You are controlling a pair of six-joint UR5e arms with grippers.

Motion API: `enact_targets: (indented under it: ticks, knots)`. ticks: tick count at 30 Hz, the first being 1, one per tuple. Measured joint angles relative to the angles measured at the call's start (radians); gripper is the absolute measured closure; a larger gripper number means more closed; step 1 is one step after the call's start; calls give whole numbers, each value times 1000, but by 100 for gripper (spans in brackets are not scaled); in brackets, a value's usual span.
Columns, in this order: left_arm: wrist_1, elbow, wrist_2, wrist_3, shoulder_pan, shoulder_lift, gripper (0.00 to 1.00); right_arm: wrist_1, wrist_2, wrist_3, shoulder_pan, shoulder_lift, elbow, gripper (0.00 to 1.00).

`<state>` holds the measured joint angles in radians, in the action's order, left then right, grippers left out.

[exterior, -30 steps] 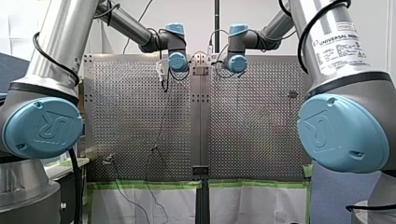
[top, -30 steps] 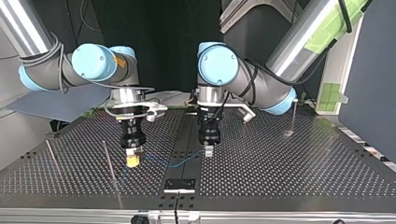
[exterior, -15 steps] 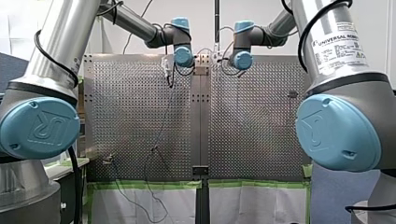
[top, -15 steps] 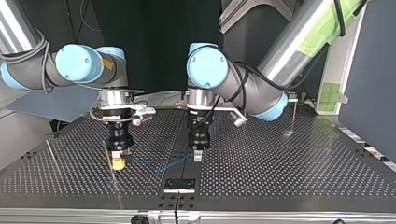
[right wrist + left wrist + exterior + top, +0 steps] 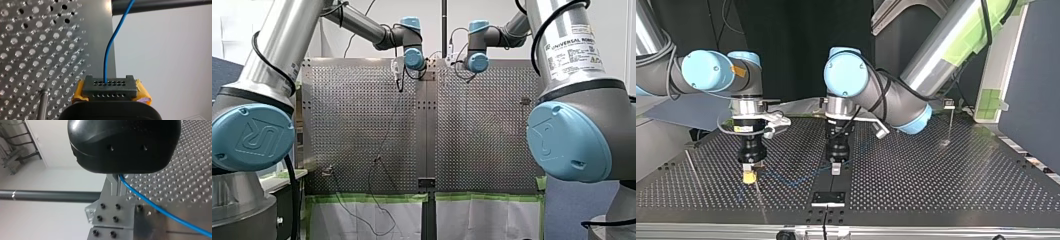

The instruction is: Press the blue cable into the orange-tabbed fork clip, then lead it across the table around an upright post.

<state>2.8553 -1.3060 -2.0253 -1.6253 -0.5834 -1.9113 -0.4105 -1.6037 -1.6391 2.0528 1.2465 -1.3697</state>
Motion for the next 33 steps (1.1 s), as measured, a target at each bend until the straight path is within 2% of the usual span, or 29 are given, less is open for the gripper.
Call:
enact_targets:
  ticks: [11,18,33]
  knots:
    - [31,89,-3,2,-39,-61,98,21,3,-4,-21,6,-1,100]
    - [50,141,-3,2,-50,-75,98,24,10,-20,-37,11,0,100]
    - [75,192,0,6,-76,-108,98,46,29,-37,-86,12,-1,100]
